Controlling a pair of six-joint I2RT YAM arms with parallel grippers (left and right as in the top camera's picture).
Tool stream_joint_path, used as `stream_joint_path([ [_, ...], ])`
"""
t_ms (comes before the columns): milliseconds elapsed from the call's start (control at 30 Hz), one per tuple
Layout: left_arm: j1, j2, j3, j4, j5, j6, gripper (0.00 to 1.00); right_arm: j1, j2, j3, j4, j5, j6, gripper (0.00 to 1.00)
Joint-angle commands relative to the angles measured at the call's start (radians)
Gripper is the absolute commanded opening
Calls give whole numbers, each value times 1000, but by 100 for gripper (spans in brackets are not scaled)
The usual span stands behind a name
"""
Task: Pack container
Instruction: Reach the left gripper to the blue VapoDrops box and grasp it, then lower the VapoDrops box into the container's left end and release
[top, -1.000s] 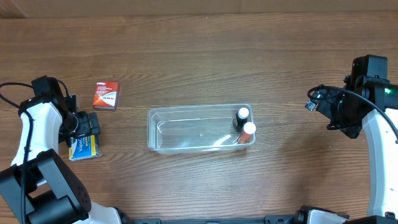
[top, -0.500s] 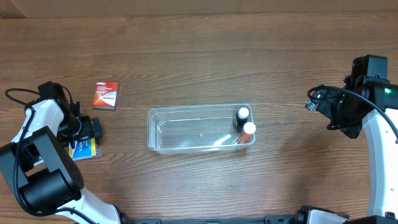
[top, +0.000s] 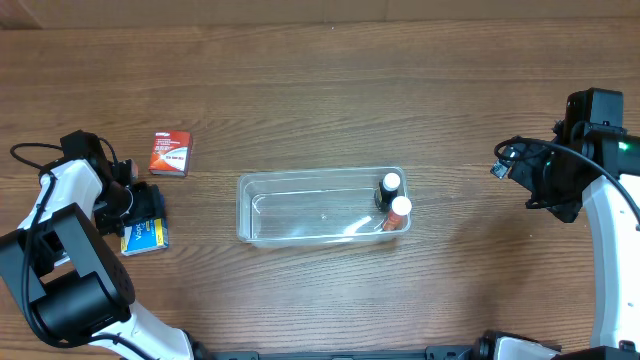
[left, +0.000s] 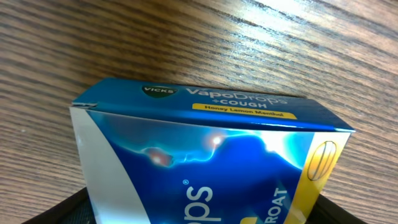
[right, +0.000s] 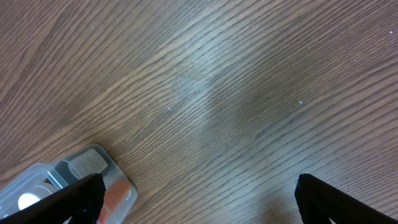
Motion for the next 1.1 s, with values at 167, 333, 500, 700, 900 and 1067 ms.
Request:
stream_joint_path([
  [167, -14, -51, 266, -283, 37, -71, 78, 1, -3, 1, 6, -2, -3, 100],
  [333, -245, -312, 370, -390, 60, -159, 76, 1, -3, 1, 7, -2, -3, 100],
  [500, -654, -441, 370, -375, 55, -354, 76, 1, -3, 1, 6, -2, -3, 100],
  [700, -890, -341, 346, -372, -38, -560, 81, 1, -3, 1, 5, -14, -3, 100],
  [900, -890, -252, 216, -304, -101, -833, 84, 1, -3, 1, 3, -17, -3, 100],
  [1067, -890, -250, 84, -211, -103, -835, 85, 1, -3, 1, 3, -17, -3, 100],
])
